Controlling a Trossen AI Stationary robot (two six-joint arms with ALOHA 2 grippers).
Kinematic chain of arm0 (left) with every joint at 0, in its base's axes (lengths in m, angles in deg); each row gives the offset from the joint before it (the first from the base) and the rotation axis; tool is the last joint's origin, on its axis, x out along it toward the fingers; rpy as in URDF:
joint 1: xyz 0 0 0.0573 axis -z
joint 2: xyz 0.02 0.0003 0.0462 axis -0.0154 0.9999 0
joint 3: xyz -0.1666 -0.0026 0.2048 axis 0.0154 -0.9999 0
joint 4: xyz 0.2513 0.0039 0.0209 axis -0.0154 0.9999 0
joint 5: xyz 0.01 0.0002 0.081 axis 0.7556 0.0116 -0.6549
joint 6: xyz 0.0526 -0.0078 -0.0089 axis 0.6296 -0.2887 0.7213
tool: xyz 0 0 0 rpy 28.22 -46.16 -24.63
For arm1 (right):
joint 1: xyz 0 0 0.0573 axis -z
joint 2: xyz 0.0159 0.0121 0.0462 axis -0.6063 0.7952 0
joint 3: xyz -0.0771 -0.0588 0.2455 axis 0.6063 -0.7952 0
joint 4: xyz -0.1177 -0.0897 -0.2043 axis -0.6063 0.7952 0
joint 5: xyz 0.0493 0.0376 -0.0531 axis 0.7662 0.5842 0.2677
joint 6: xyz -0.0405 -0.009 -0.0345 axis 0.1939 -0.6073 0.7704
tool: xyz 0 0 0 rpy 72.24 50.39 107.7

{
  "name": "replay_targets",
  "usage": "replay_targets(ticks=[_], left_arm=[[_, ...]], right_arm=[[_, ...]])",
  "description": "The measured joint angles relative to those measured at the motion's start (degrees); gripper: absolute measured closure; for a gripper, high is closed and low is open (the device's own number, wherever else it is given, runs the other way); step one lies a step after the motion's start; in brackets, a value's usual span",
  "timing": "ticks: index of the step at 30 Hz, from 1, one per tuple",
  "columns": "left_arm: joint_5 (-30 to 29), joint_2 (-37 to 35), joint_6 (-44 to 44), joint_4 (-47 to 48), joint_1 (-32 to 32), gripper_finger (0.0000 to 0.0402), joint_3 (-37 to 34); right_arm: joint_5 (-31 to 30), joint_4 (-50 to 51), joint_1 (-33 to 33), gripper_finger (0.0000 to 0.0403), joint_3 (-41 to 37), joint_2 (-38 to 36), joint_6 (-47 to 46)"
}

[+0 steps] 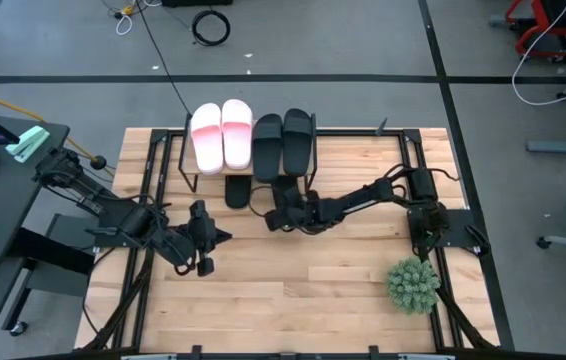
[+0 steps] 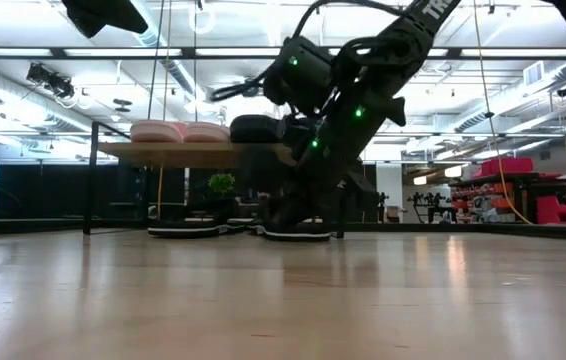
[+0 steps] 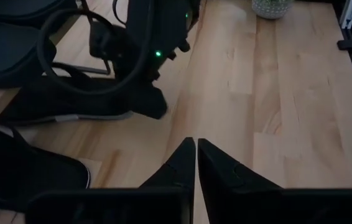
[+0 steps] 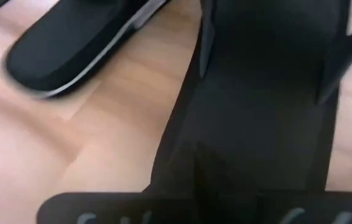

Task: Pick and place slides into the shelf
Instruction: Put the black flipflop under the shelf, then adjust the black flipflop under the shelf

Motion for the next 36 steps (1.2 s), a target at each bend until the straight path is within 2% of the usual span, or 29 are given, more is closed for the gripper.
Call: replay_targets(ticks=[9, 16, 21, 28, 36], left_arm=[[0.0, 0.0, -0.7, 0.8, 0.0, 0.0396, 0.0], [0.0, 0.0, -0.8, 0.8, 0.0, 0.0382, 0.0], [0.0, 0.0, -0.8, 0.8, 0.0, 0.0382, 0.0], [0.0, 0.0, -3.4, 0.9, 0.0, 0.0397, 0.0], [0.0, 0.6, -6.0, 0.9, 0.0, 0.0377, 0.0]], right_arm=[[-1.3, -0.1, 3.0, 0.0403, 0.0, 0.1, 0.1], [-1.0, -0.1, 3.5, 0.0403, 0.0, 0.0, 0.3], [-2.7, 0.8, 2.0, 0.0402, 0.0, 0.0, -0.1], [-12.2, -0.5, -2.0, 0.0401, -0.2, -0.4, 4.5], [-12.4, -3.2, -7.3, 0.0400, -0.1, -4.3, 10.8]])
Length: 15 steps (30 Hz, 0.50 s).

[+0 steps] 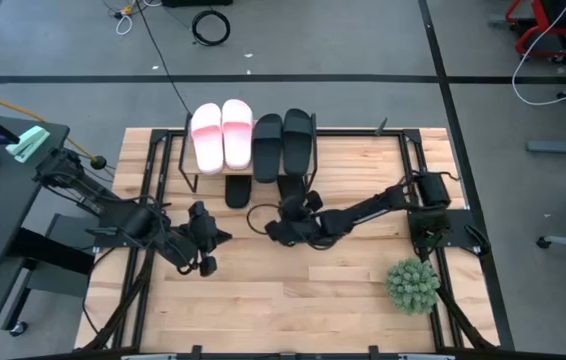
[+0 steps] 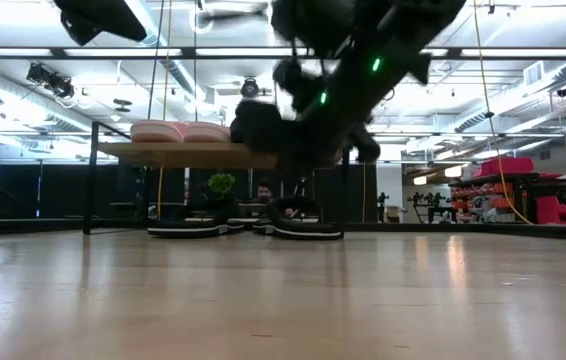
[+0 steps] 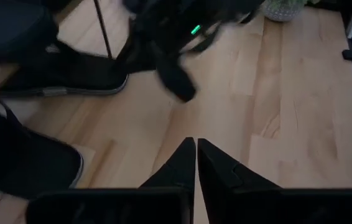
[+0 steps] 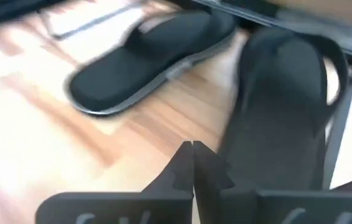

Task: Pick and place slides into the shelf
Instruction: Adjust the black flipflop under the shelf

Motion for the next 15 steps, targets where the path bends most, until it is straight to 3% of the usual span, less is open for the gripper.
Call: replay_targets(ticks=[9, 15], left_arm=[[-1.8, 11.7, -11.4, 0.2, -0.9, 0.0396, 0.0], [-2.0, 15.8, -15.9, 0.4, -5.9, 0.0396, 0.0]], right_arm=[[-2.2, 0.1, -8.1, 0.0399, 0.0, -10.7, 12.0], [-2.4, 5.1, -12.8, 0.0399, 0.0, -20.2, 19.8]])
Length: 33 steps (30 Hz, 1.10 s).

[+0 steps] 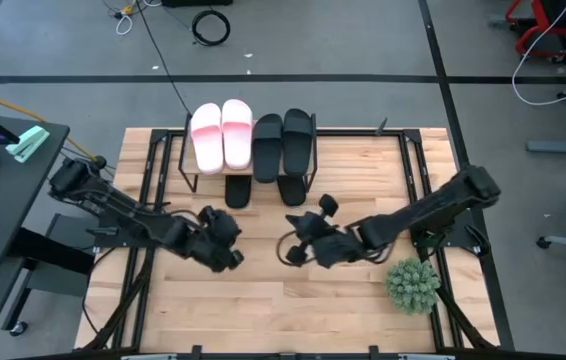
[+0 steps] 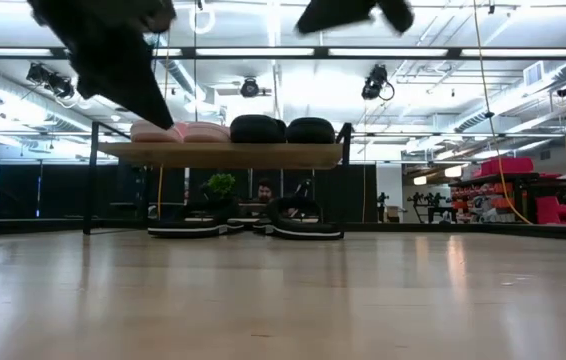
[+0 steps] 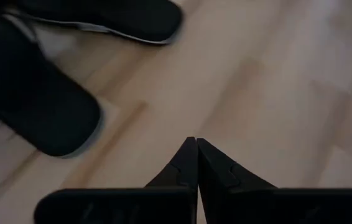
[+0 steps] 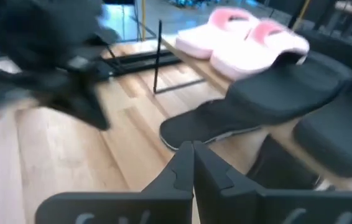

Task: Pick and place slides into the shelf
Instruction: Adjust the black flipflop under the shelf

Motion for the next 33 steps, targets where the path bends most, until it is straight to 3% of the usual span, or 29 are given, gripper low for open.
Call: replay_targets(ticks=[11, 16, 20, 26, 33], left_arm=[[0.9, 2.3, -2.1, 1.1, -12.6, 0.0398, -0.1], [1.2, 8.3, -7.5, 1.0, -12.9, 0.0398, -1.5], [-1.9, 11.8, -10.1, 0.9, -13.5, 0.0399, -2.1], [-3.6, 12.6, -9.6, 1.0, -18.2, 0.0399, -2.0], [-3.6, 14.8, -9.3, -0.4, -21.4, 0.0399, -2.0]], right_arm=[[-2.3, 5.8, -1.3, 0.0399, 0.0, -13.8, 5.9], [-2.2, 9.5, -1.6, 0.0399, -1.2, -14.2, 4.1], [-2.8, 10.6, -1.5, 0.0399, -3.4, -13.4, 3.1], [-6.7, 10.2, -0.3, 0.0399, -3.3, -14.4, 2.5], [-6.4, 10.5, -0.1, 0.0399, -3.3, -14.4, 2.3]])
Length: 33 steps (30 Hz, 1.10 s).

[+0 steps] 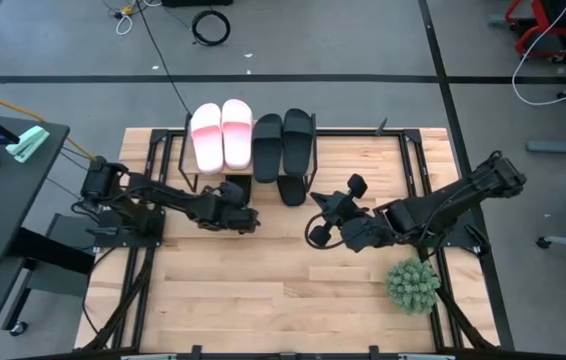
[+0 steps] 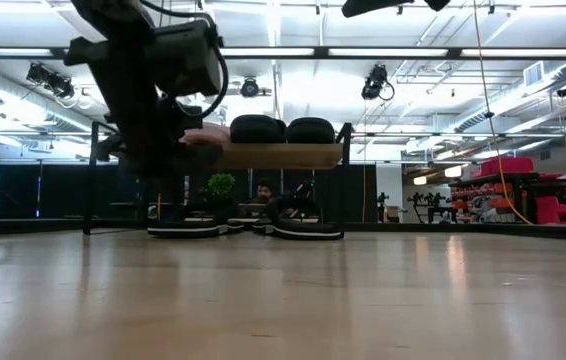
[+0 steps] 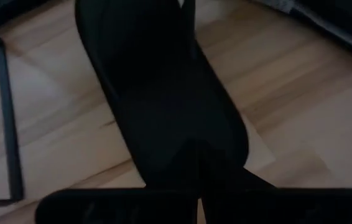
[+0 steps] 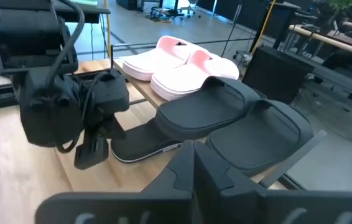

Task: Pick and place slides into the shelf
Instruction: Adjust the black flipflop under the shelf

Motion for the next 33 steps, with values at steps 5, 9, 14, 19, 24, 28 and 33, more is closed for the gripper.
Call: replay_targets(ticks=[5, 9, 14, 19, 24, 28, 33], left_arm=[[0.1, 2.6, -1.0, -0.7, -0.1, 0.0398, -0.1], [0.2, 5.0, -1.0, -1.6, -1.5, 0.0399, -0.1], [0.0, 7.0, -0.6, -3.2, -3.6, 0.0397, 0.0], [0.8, 7.2, 3.3, -6.1, -3.8, 0.0399, -0.1], [2.4, 7.3, 8.4, -11.3, -3.2, 0.0398, -0.1], [4.9, 7.4, 13.6, -16.4, -2.4, 0.0398, -0.1], [6.9, 7.4, 17.2, -18.3, -1.1, 0.0399, 0.0]], right_arm=[[0.1, 0.6, 0.0, 0.0399, 0.0, 0.0, 0.0], [0.1, 0.6, 0.0, 0.0399, 0.0, 0.1, -0.1], [0.1, 0.5, 0.0, 0.0399, 0.0, 0.1, -0.1], [0.1, 0.8, 0.0, 0.0399, 0.0, 0.1, 0.0], [0.1, 0.8, 0.0, 0.0398, 0.0, 0.1, 0.0], [0.1, 0.8, 0.0, 0.0396, 0.0, 0.1, 0.0], [0.1, 0.8, 0.0, 0.0396, 0.0, 0.1, -0.8]])
